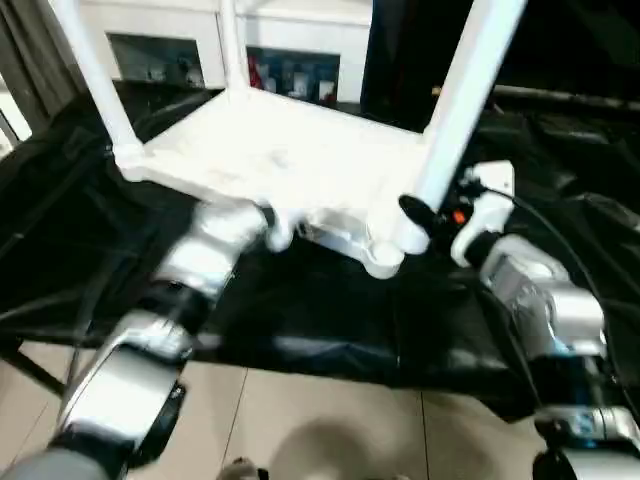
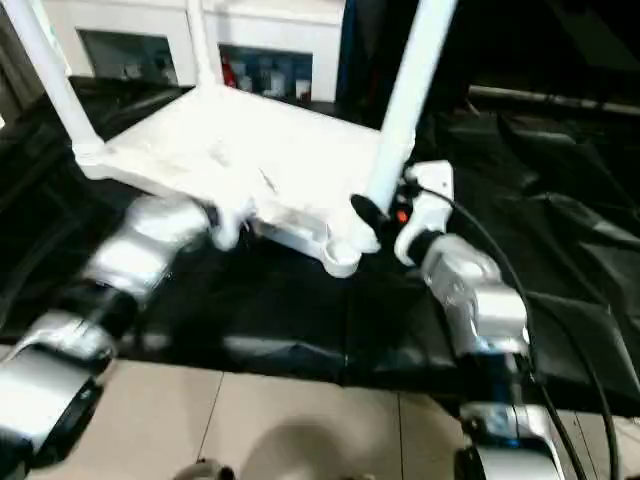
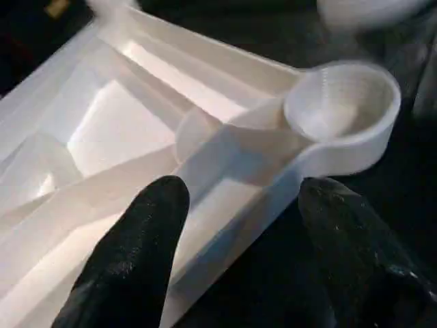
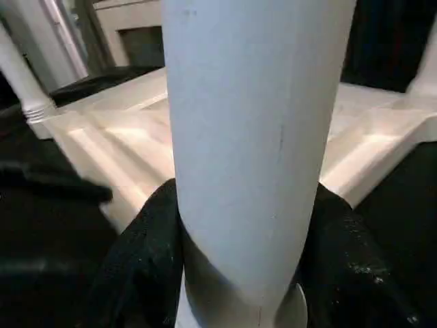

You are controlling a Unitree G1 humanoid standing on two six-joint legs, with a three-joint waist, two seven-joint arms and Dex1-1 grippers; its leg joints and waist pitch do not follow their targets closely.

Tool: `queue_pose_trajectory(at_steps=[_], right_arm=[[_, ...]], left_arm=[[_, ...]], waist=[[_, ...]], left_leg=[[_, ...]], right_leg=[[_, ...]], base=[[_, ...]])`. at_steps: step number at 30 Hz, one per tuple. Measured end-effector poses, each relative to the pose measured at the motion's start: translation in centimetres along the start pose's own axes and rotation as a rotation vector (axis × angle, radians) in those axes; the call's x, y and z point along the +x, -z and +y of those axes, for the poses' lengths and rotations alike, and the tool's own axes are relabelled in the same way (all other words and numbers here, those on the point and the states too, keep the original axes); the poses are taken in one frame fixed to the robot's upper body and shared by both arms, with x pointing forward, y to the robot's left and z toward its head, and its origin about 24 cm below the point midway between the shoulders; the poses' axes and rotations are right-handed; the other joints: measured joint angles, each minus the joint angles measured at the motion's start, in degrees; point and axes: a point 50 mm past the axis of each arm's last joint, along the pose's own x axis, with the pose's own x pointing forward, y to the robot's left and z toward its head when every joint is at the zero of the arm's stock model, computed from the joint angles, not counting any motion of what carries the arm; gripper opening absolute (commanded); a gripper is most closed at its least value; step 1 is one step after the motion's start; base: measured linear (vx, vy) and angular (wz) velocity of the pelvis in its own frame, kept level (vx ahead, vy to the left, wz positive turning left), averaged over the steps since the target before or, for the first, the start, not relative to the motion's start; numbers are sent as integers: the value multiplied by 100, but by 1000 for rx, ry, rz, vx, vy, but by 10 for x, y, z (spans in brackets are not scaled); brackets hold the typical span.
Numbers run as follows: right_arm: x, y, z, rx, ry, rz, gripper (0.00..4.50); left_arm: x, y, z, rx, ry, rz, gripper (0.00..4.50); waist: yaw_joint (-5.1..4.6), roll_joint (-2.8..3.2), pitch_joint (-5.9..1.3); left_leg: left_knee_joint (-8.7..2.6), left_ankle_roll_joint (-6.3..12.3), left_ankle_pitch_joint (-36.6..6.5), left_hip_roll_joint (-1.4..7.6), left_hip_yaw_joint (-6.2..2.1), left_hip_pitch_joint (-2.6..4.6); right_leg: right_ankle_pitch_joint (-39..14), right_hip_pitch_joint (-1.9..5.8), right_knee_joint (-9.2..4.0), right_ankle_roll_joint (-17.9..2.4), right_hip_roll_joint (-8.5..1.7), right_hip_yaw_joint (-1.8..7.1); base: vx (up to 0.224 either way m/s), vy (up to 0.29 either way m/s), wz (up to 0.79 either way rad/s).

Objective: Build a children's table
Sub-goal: Pick table leg

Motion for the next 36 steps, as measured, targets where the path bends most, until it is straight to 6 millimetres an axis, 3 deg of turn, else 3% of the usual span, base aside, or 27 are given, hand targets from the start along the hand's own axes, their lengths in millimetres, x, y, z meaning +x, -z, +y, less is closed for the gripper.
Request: queue_pose_trajectory(at_steps=[15, 22, 25, 31, 36], right_arm=[[-15, 0, -1, -22, 12, -1, 188], [-17, -4, 1, -25, 1, -12, 188], [-18, -4, 1, -27, 3, -12, 188], [-18, -6, 0, -20, 18, -20, 188], [-18, -8, 2, -27, 63, -41, 188]], left_arm=[[21, 4, -7, 121, 7, 124, 307], [29, 7, -21, 86, 66, 144, 307], [30, 4, -23, -40, 113, 94, 307], [23, -13, -7, -280, 80, -121, 307], [4, -38, 28, -362, -228, -356, 307]], waist=[[-70, 28, -8], [-74, 66, -19], [-70, 69, -19], [-53, 74, -19], [-26, 77, -20]], left_leg=[[-1, 0, 0, 0, 0, 30], [-3, 0, -1, 0, -1, 35], [-3, 0, -1, 0, -1, 35], [-5, 0, -1, 0, -1, 37], [-12, 0, -1, 1, -2, 43]], right_leg=[[18, 22, -3, -27, 1, 0], [18, 28, -7, -27, 1, -1], [18, 27, -6, -28, 1, -1], [20, 27, -5, -31, 0, -3], [21, 27, -4, -34, 0, -3]], base=[[0, 0, 0], [0, 0, 0], [0, 0, 0], [0, 0, 0], [0, 0, 0]])
